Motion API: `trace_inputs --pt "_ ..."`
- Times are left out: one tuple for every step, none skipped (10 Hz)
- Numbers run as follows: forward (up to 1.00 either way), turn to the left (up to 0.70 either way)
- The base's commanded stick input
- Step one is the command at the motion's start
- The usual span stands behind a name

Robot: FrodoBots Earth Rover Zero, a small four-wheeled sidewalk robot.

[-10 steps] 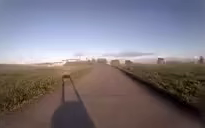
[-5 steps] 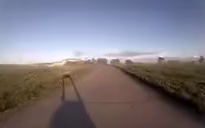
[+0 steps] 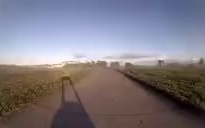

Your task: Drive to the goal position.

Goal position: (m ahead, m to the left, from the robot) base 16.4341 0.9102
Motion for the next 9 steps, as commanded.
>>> trace_inputs --pt "0.70 0.00" --pt "0.70 0.00" --pt "0.70 0.00" --pt "0.70 0.00" --pt "0.70 0.00" --pt "0.70 0.00" --pt "0.70 0.00" --pt "0.70 0.00" --pt "0.70 0.00"
